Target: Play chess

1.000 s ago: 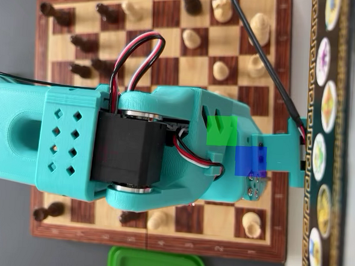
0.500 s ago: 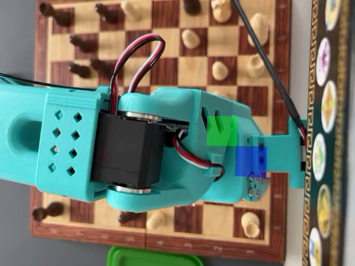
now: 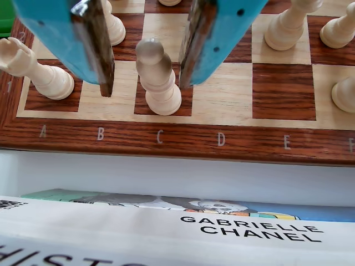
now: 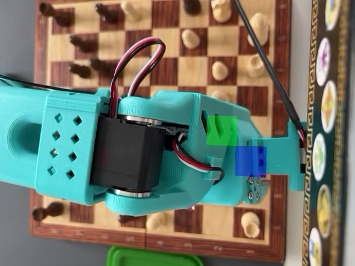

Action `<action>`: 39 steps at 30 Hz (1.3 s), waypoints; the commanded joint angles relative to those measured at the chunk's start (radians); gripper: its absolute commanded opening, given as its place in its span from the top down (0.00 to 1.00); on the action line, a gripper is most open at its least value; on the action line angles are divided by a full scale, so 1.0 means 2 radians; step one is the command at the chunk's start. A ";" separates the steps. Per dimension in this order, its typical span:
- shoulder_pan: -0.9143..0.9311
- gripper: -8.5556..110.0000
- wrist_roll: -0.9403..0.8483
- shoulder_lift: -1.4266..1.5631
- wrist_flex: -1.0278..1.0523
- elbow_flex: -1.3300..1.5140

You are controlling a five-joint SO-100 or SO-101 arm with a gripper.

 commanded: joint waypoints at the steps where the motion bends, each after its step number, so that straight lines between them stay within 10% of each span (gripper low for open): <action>1: 0.012 0.79 -0.003 0.008 -0.012 -0.020; 39: 0.015 0.89 0.003 0.082 0.004 0.041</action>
